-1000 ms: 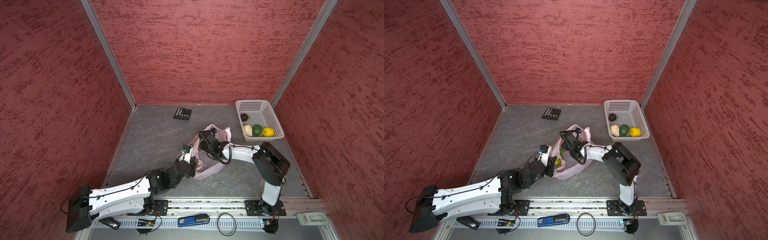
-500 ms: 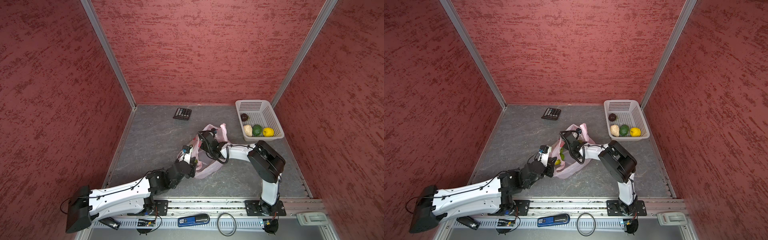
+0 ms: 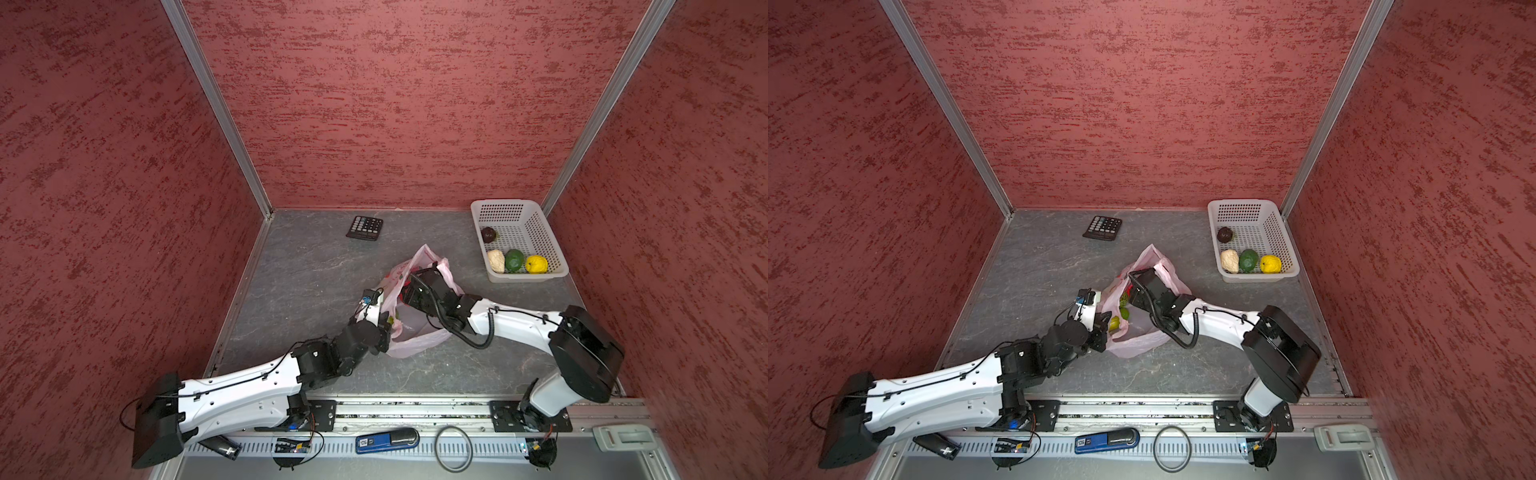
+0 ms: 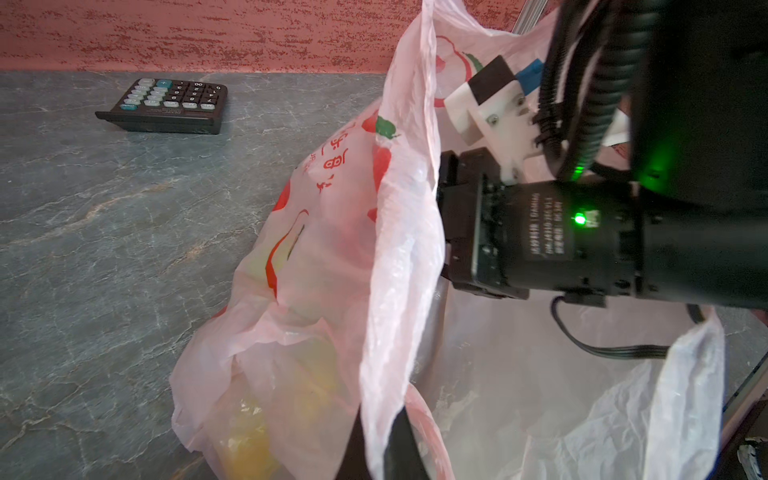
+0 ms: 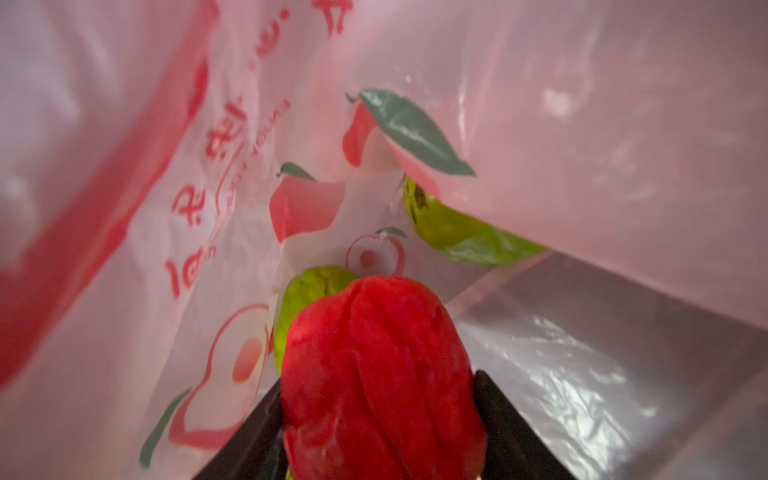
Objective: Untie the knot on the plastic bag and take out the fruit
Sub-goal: 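Lift the red fruit up out of the bag with the right gripper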
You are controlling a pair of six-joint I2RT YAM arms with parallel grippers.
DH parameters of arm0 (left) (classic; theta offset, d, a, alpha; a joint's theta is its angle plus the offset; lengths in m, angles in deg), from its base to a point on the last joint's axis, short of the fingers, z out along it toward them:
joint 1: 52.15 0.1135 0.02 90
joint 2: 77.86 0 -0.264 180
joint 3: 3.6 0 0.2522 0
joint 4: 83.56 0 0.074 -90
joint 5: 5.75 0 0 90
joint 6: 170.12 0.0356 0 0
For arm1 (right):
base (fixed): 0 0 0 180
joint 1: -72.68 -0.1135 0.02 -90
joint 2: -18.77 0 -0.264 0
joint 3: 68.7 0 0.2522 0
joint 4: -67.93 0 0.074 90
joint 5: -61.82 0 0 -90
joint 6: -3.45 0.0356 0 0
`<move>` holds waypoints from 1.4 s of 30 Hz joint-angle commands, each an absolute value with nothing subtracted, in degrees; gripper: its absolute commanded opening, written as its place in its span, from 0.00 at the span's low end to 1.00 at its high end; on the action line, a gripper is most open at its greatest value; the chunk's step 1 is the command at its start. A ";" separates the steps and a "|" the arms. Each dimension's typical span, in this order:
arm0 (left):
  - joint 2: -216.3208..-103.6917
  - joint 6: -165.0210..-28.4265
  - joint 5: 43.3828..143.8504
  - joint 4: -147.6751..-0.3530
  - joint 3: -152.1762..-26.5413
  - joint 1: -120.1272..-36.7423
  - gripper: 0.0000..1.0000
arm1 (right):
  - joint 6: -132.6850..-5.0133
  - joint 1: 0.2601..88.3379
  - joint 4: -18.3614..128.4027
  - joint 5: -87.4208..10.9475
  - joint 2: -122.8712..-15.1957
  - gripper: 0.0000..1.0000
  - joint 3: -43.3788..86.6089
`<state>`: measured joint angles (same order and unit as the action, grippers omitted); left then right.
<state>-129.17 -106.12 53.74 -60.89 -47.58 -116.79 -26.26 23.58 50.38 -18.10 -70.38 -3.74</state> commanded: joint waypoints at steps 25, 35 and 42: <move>-133.69 -104.50 56.71 -67.28 -49.17 -118.60 0.00 | -32.71 18.80 35.90 -8.32 -63.06 0.53 1.50; -135.02 -105.55 55.43 -68.02 -48.94 -121.40 0.00 | -31.78 19.32 34.12 -6.21 -59.76 0.52 2.16; -137.42 -105.70 55.82 -69.58 -49.40 -122.06 0.00 | -31.33 21.36 36.66 -3.89 -60.86 0.52 2.09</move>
<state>-136.67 -105.33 55.71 -67.99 -47.71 -121.64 -32.73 20.54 35.10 -6.97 -61.06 0.17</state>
